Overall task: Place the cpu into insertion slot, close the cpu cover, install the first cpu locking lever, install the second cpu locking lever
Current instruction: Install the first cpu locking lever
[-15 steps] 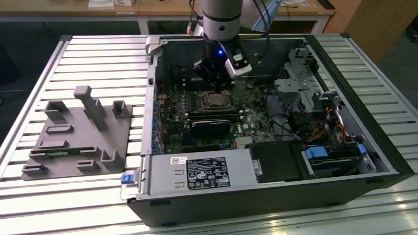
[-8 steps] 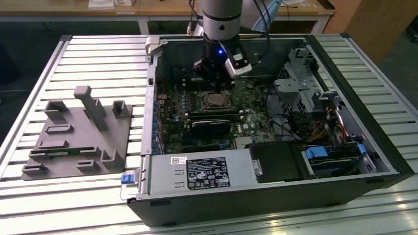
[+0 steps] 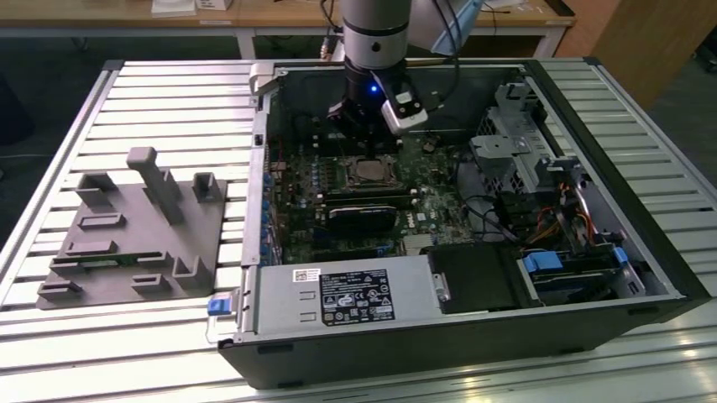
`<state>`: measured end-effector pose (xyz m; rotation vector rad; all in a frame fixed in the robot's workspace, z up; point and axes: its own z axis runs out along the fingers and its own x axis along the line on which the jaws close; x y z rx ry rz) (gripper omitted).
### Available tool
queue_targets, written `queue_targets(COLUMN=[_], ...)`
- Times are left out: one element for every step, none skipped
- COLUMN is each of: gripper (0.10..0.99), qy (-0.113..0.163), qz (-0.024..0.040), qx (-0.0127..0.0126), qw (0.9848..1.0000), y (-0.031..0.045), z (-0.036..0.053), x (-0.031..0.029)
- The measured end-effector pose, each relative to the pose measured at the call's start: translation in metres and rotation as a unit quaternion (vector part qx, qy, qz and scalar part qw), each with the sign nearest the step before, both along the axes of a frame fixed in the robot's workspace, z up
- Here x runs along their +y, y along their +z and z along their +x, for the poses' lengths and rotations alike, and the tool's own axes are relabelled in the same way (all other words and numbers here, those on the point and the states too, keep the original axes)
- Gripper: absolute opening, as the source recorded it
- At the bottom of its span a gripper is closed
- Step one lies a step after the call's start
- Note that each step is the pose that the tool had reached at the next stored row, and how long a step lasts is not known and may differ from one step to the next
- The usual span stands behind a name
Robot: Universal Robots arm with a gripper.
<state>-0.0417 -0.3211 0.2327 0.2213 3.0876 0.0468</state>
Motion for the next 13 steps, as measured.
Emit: queue_targets(gripper=[0.106, 0.106, 0.106, 0.106, 0.106, 0.106, 0.106, 0.106, 0.106, 0.106, 0.106, 0.106, 0.106], qy=[0.0, 0.0, 0.0, 0.0, 0.0, 0.0, 0.0, 0.0, 0.0, 0.0, 0.0, 0.0, 0.0], qz=[0.0001, 0.0001, 0.0001, 0.0001, 0.0001, 0.0001, 0.0001, 0.0001, 0.0001, 0.0001, 0.0001, 0.0001, 0.0001], qx=[0.0, 0.0, 0.0, -0.0001, 0.0, -0.0001, 0.0, 0.0, 0.0, -0.0001, -0.0001, -0.0001, -0.0001], qw=[1.0, 1.0, 1.0, 1.0, 1.0, 1.0, 1.0, 1.0, 1.0, 1.0, 1.0, 1.0, 1.0], y=[0.0, 0.0, -0.0001, -0.0001, -0.0001, -0.0001, -0.0001, -0.0001, -0.0001, -0.0001, -0.0001, -0.0001, -0.0001], z=[-0.0025, -0.0053, -0.008, -0.0106, -0.0133, -0.0161, -0.0188, -0.0215, -0.0243, -0.0274, -0.0306, -0.034, -0.0377], x=[0.0, 0.0, 0.0, 0.0, 0.0, 0.0, 0.0, 0.0, 0.0, 0.0, 0.0, 0.0, 0.0])
